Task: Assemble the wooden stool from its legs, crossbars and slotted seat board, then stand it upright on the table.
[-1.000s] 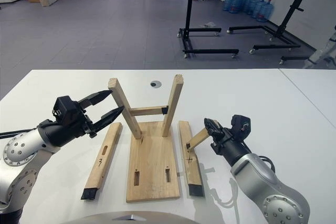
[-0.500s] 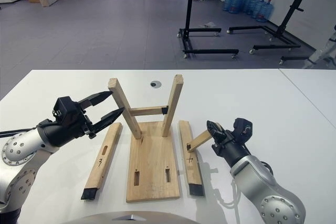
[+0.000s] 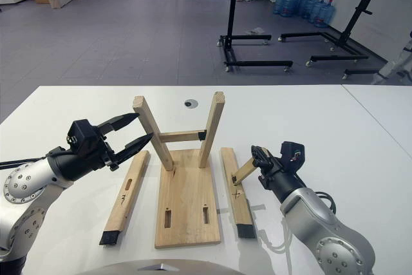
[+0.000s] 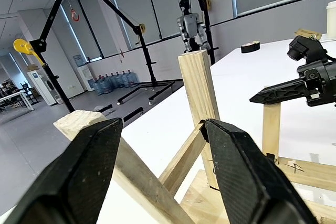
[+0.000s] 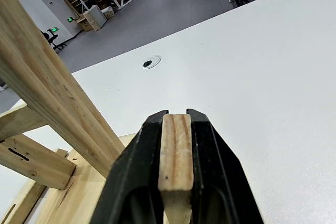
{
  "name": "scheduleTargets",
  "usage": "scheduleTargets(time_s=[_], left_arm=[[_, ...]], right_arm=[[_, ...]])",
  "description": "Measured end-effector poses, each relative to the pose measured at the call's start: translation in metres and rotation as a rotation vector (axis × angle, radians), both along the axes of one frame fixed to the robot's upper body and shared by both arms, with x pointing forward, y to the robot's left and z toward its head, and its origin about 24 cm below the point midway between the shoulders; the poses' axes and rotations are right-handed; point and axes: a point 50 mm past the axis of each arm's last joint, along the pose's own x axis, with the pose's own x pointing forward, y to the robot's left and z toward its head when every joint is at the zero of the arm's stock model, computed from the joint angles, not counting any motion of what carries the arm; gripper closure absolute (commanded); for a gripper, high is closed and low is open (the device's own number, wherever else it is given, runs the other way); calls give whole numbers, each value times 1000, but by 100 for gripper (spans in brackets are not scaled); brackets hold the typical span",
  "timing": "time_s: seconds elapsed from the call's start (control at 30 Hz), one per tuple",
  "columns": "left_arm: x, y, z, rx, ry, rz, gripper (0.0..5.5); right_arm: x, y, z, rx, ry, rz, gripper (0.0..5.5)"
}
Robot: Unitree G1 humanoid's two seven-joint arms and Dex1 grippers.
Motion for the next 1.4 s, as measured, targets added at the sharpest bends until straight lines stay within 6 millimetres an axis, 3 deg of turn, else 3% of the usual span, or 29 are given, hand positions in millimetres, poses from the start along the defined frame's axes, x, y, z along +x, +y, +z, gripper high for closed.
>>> scheduleTargets(time_s=[0.33, 0.63, 0.9, 1.0, 1.03, 1.1, 1.2, 1.3, 1.4], left_arm=[[0, -4, -3, 22, -6, -6, 259], [2, -4, -4, 16, -21, 11, 259], [4, -3, -8, 9, -17, 25, 259], [4, -2, -8, 11, -21, 28, 259], [5, -2, -8, 11, -22, 29, 259], [5, -1, -8, 13, -20, 32, 259], [5, -1, -8, 13, -30, 35, 259], [5, 0, -7, 17, -39, 38, 259], [6, 0, -7, 19, -41, 42, 259]], right_arm=[[17, -2, -3, -96, 0, 17, 511], [29, -2, -7, -288, -46, 88, 511], [40, -9, -8, -290, -59, 46, 511], [41, -10, -10, -297, -49, 43, 458], [37, -12, -25, -297, 34, 41, 443], [35, -12, -30, -286, 65, 46, 406], [38, -12, -25, -261, 34, 50, 360], [43, -10, -17, -233, -13, 44, 360], [49, -11, 7, -215, -131, 41, 360]])
